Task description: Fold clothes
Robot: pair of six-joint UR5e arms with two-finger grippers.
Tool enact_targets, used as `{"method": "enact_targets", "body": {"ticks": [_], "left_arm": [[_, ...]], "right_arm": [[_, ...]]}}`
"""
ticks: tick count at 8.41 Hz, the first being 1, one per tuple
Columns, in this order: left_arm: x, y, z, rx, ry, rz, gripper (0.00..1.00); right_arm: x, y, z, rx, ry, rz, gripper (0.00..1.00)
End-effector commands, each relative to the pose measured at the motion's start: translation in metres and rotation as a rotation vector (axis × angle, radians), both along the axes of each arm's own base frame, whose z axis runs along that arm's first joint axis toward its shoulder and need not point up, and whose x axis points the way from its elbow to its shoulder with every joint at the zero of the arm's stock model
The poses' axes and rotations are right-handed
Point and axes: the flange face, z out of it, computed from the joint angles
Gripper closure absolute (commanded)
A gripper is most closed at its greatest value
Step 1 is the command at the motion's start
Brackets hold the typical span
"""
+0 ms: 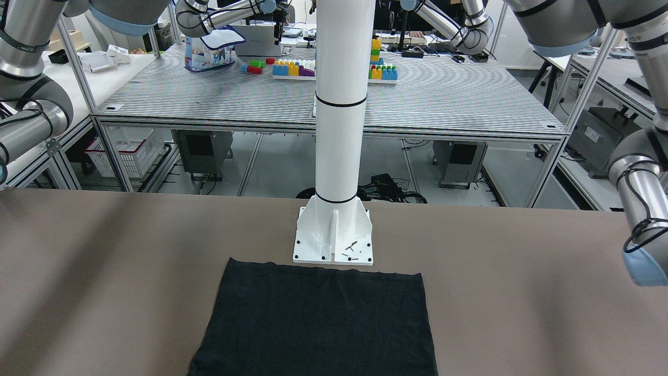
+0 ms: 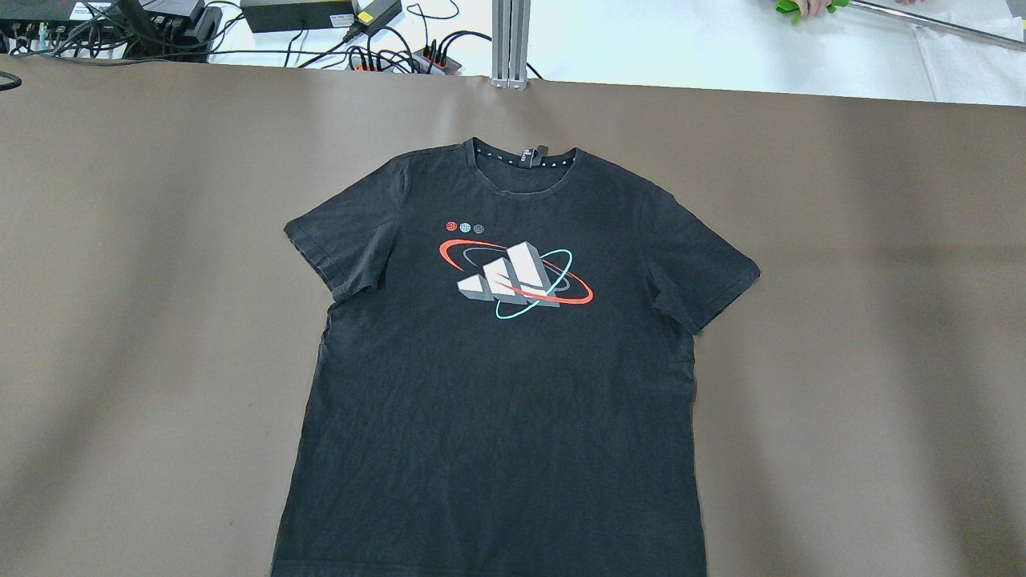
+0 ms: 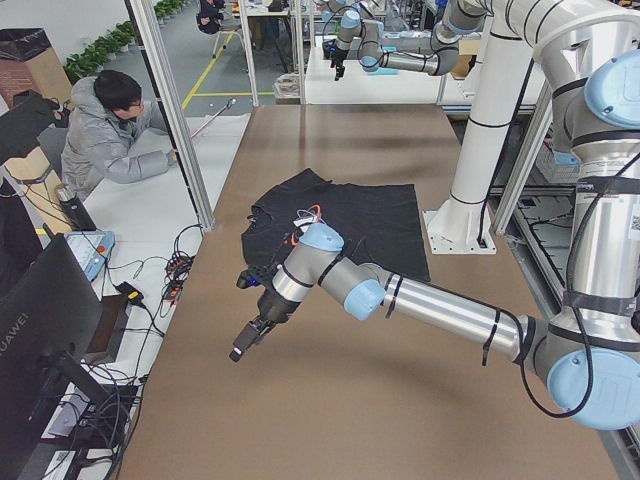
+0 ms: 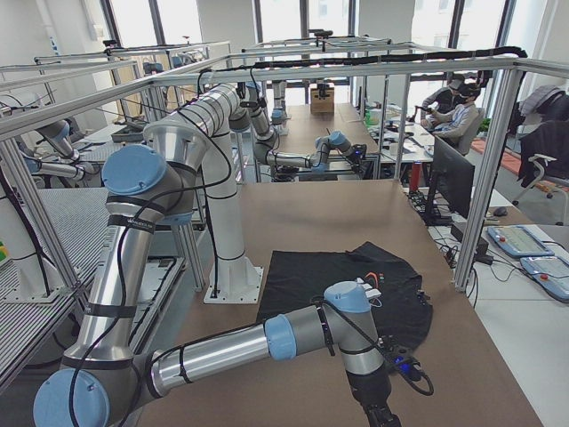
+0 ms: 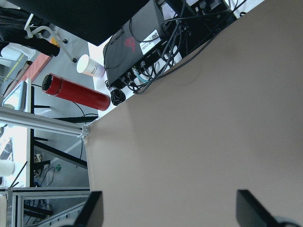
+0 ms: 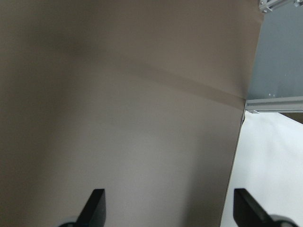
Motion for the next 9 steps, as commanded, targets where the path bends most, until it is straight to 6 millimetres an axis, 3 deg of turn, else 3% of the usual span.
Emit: {"method": "enact_targets", "body": {"ticks": [1, 7, 9], "left_arm": [[-0.004, 0.001, 0.007, -0.003, -0.029, -0.021, 0.00], [-0.003, 0.001, 0.029, -0.048, -0.044, -0.017, 0.00], [-0.004, 0.004, 0.023, -0.033, -0.028, -0.016, 0.00]], "right_arm": [[-0.001, 0.000, -0.002, 0.004, -0.004, -0.002, 0.05], [-0.002, -0.005, -0.008, 0.012, -0.009, 0.002, 0.05], [-0.001, -0.002, -0.006, 0.010, -0.008, 0.005, 0.05]]}}
